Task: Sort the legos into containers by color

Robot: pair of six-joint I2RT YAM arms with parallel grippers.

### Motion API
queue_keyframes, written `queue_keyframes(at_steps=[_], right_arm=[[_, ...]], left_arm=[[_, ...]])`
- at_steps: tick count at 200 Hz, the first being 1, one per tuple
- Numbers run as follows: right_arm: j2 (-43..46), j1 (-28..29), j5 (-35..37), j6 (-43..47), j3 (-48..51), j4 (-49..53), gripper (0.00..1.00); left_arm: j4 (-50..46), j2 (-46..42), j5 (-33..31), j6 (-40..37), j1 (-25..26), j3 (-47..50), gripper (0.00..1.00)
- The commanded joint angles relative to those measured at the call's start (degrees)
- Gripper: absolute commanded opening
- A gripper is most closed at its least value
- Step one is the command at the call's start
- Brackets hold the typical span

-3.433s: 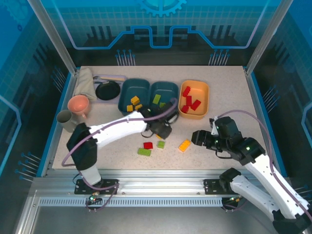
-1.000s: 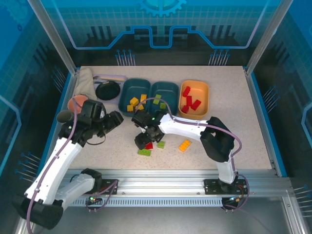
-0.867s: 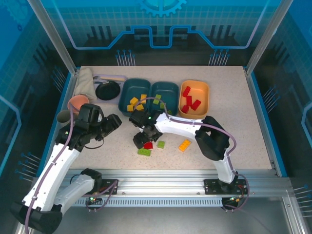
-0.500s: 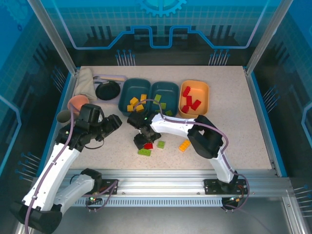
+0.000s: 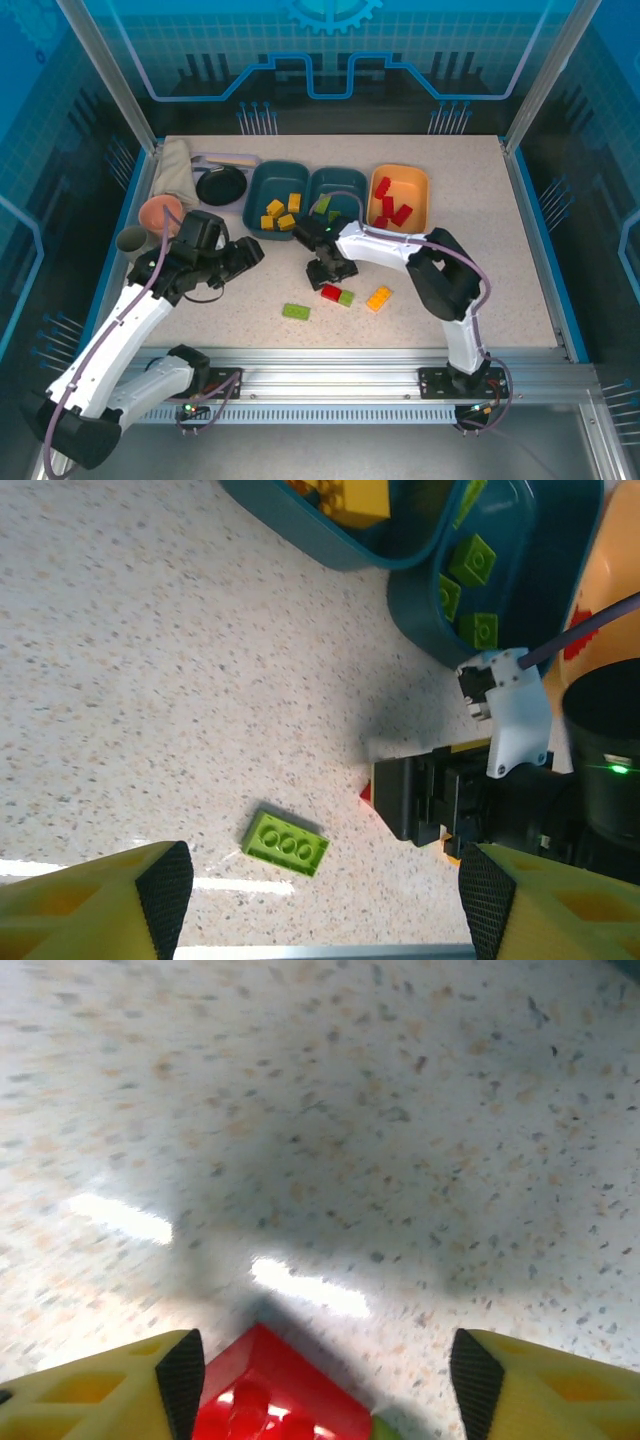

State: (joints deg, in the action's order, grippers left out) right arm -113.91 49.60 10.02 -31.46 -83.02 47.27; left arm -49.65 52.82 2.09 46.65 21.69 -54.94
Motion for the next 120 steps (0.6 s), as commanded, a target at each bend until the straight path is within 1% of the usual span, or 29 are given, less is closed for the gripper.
queue_keyframes(at_steps=[1, 29, 56, 86, 120], right_arm=[[6.54, 0.98, -2.48, 3.70, 2.87, -5.59, 0.74], [8.09, 1.23, -7.46, 11.60, 5.18, -6.30, 0.78], [7.54, 1.69, -6.30, 18.81, 6.65, -3.15, 0.80], [5.76, 1.64, -3.06, 22.31, 6.06, -0.86, 0.81], [2.13, 2.44, -3.32, 23.06, 2.89, 1.02, 0.80]], left_arm=[[3.62, -0.59, 3.83, 1.10, 3.27, 1.30, 0.75], [5.07, -3.02, 5.64, 3.15, 8.30, 4.54, 0.75], [5.78, -7.03, 6.69, 5.20, 11.79, 7.75, 0.76], [7.97, -13.23, 8.20, 8.68, 12.74, 12.22, 0.77], [7.69, -17.20, 7.75, 11.70, 12.83, 14.71, 0.78]])
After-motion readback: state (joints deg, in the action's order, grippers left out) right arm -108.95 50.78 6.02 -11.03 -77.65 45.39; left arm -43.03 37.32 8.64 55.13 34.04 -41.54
